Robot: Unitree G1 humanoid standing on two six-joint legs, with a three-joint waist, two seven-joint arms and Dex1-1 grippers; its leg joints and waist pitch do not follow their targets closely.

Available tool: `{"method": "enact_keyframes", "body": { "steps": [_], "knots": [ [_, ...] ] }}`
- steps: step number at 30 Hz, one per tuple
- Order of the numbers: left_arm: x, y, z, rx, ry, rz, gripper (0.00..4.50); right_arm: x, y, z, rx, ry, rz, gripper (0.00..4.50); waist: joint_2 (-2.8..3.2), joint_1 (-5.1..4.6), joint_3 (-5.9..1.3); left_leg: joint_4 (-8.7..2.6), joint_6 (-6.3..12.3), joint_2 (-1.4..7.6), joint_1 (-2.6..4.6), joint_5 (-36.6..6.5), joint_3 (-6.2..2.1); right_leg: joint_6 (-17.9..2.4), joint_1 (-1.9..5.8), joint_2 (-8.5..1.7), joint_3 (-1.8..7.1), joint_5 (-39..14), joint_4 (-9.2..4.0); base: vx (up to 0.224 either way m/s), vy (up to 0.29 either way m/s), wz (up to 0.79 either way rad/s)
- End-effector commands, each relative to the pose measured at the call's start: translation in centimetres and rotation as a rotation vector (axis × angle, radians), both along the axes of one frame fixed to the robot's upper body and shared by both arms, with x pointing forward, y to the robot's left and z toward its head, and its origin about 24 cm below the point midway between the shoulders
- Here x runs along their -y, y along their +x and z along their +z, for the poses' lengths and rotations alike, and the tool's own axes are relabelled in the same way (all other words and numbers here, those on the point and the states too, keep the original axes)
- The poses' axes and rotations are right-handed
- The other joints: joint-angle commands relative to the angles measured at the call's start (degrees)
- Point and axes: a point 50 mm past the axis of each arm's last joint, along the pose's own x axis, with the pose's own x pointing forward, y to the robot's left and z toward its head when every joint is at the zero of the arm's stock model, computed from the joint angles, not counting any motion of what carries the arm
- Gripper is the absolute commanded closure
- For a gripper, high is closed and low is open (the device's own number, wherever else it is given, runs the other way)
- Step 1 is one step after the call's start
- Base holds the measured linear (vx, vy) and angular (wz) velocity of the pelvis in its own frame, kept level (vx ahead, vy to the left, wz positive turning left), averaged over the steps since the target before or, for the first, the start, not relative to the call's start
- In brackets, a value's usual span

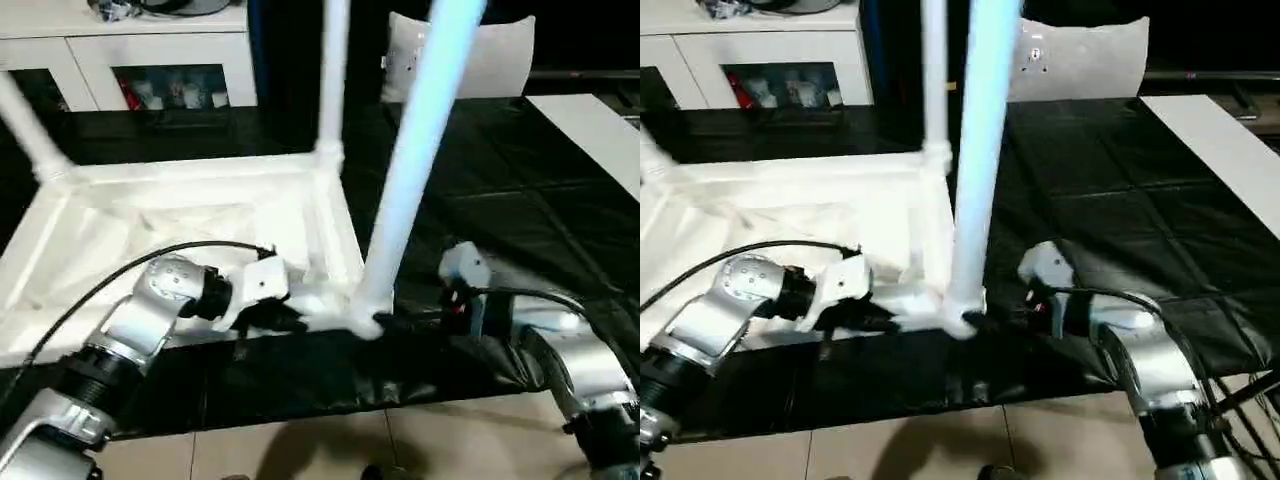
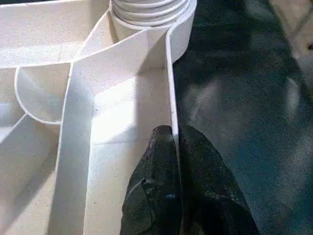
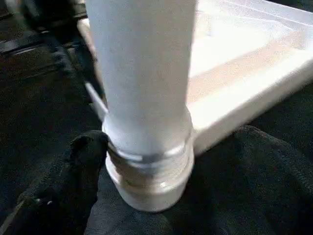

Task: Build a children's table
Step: Rotate leg to tighten

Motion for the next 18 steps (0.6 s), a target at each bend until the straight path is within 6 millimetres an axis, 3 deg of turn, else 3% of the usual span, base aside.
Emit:
{"method": "enact_keyframes", "body": {
  "steps": [1, 3, 6, 7, 18],
  "knots": [
    [1.0, -0.5, -0.1, -0.018, 0.028, -0.117, 4.50, -0.3, -0.1, 0.3, 0.010, -0.013, 0.070, 0.02, -0.63, -0.24, -4.87, -3.89, 5.82, 0.07, -0.92, -4.8, 1.90, -11.9, 4.49, -2.32, 2.99, -14.6, -3.00, 0.000, 0.000, 0.00],
    [0.9, -0.6, -0.1, -0.025, 0.039, -0.141, 4.50, -0.6, -0.2, 0.2, -0.011, -0.020, 0.117, 0.02, -0.44, 0.10, -4.83, -3.95, 5.49, 0.14, -0.77, -5.0, 1.97, -11.6, 4.39, -2.35, 3.02, -15.9, -3.13, 0.000, 0.000, 0.00],
    [1.0, -0.7, 0.0, -0.031, 0.051, -0.193, 4.50, -1.2, 0.1, 0.1, -0.038, -0.021, 0.178, 0.02, -1.05, 0.12, -4.77, -4.02, 5.05, 0.10, -0.80, -5.4, 2.03, -11.0, 4.34, -2.30, 3.02, -17.3, -3.22, 0.000, 0.000, 0.00],
    [1.0, -0.7, 0.0, -0.031, 0.055, -0.203, 4.50, -1.4, 0.2, 0.1, -0.041, -0.019, 0.189, 0.02, -0.94, 0.14, -4.82, -4.02, 4.88, 0.10, -0.75, -5.5, 2.00, -10.9, 4.35, -2.33, 3.03, -17.6, -3.12, 0.000, 0.000, 0.00],
    [1.2, -0.6, 0.0, -0.024, 0.074, -0.248, 4.50, -1.6, 0.0, -0.2, -0.100, -0.065, 0.303, 0.92, -1.52, 0.56, -4.91, -3.92, 4.23, 0.12, -0.74, -5.4, 2.15, -10.3, 4.20, -2.20, 3.13, -17.8, -3.06, 0.000, 0.000, 0.00]
  ]
}}
